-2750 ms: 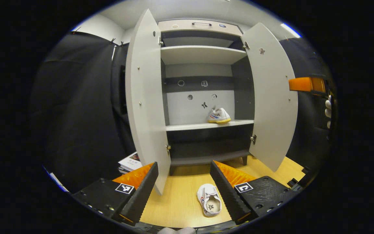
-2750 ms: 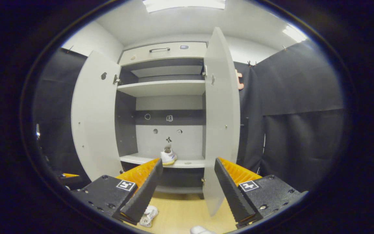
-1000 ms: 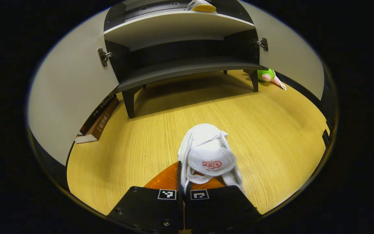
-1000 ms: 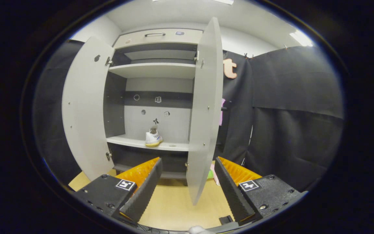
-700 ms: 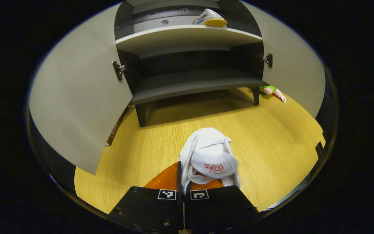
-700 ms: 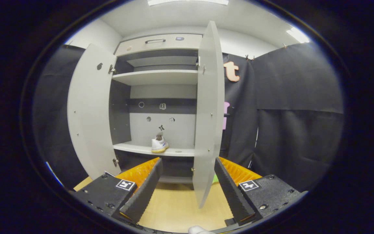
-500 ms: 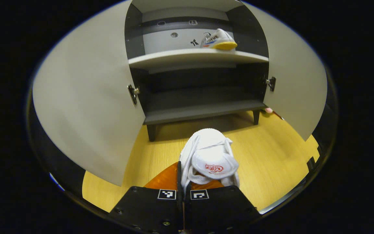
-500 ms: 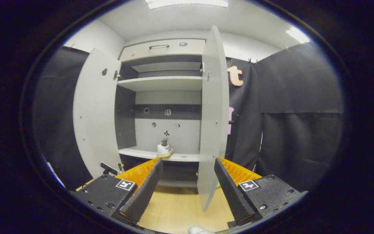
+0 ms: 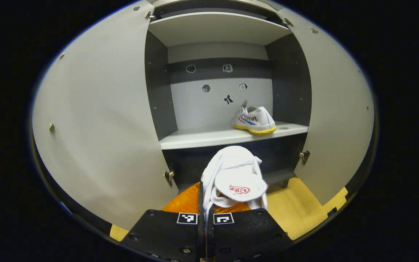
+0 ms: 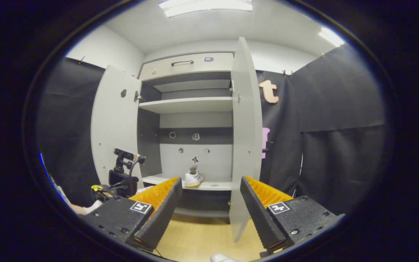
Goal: Grab one shoe with the right hand and put it into the shoe cabinet, grab the other shoe with the left hand and put it into the shoe cabinet; then close the right door with the right hand and the left door with the left hand.
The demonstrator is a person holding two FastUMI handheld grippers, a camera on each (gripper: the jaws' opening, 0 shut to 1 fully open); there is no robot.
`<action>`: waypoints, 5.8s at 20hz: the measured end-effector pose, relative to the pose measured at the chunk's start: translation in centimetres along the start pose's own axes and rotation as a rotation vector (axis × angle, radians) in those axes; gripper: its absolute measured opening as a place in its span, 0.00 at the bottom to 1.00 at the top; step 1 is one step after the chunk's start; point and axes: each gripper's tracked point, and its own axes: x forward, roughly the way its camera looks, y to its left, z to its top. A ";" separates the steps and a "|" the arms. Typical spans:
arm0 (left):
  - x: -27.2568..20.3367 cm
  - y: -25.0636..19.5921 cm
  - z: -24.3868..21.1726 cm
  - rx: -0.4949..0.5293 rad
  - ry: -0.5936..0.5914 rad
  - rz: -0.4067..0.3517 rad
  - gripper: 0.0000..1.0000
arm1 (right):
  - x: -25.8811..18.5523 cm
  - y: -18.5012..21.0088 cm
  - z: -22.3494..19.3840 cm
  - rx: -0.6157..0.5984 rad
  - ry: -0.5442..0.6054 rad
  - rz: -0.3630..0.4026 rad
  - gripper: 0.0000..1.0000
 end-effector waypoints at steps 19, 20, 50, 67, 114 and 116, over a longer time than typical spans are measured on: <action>18.6 0.9 12.3 -0.048 -0.027 0.130 0.02 | -0.4 -1.6 -1.0 -0.068 0.055 -0.020 1.00; 19.2 0.9 12.1 -0.036 -0.018 0.137 0.01 | -0.2 -1.7 -1.2 -0.067 0.064 -0.022 1.00; 8.4 1.3 14.6 0.036 -0.150 0.093 0.97 | -0.6 -0.1 -0.5 -0.035 0.049 0.032 1.00; -18.8 0.4 7.8 -0.015 -0.374 0.083 0.96 | -1.0 -6.3 -1.2 -0.016 0.036 -0.063 1.00; -23.4 9.2 3.3 -0.108 -0.314 0.234 0.96 | 9.2 -1.9 -0.7 0.007 0.084 0.078 0.99; -23.1 10.2 3.4 -0.104 -0.315 0.232 0.96 | 8.5 -1.3 -0.4 0.005 0.080 0.089 0.99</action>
